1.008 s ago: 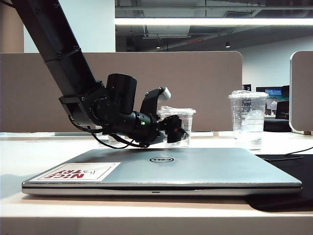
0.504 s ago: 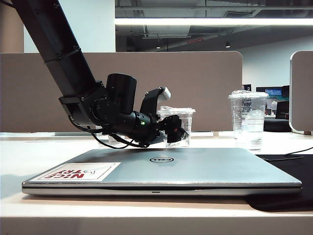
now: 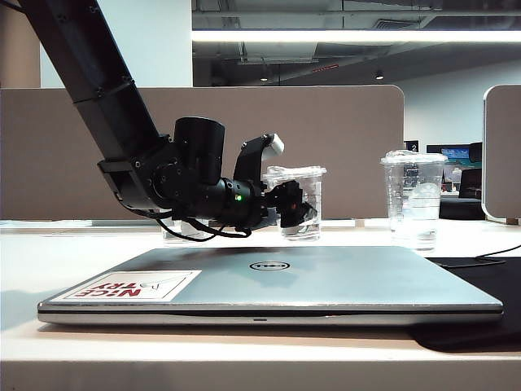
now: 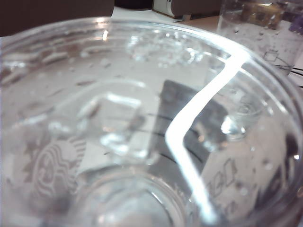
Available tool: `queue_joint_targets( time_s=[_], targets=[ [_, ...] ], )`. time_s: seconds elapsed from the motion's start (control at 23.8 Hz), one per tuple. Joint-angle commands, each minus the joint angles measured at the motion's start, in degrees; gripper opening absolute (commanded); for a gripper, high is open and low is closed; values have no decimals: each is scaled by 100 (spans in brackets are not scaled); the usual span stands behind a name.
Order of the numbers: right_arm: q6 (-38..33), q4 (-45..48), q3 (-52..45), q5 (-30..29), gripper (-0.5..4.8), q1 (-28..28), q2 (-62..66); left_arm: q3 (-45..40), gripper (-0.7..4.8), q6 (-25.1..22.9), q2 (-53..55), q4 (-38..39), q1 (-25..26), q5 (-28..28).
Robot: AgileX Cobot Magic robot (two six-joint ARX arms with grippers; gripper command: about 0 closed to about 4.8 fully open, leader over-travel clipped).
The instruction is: Pick up the coffee cup on the middle and place it on the left side of the laptop.
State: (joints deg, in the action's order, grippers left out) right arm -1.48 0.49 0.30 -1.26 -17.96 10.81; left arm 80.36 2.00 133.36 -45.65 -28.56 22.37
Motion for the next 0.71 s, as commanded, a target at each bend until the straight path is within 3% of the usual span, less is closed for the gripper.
queue_joint_targets(
  time_s=[0.04,0.13,0.55,0.71],
  targets=[
    [2,98,-22,4,-5,2,11,15,327,0,-144,-146,-4,334],
    [2,98,-22,4,-5,2,11,15,327,13,-258,-105,2,739],
    [2,98,-22,4,-5,2,11,11,327,-22,-835,245,42,1021],
    [2,98,-22,4,-5,0,11,-208,327,-557,-1386,704,46,999]
  ],
)
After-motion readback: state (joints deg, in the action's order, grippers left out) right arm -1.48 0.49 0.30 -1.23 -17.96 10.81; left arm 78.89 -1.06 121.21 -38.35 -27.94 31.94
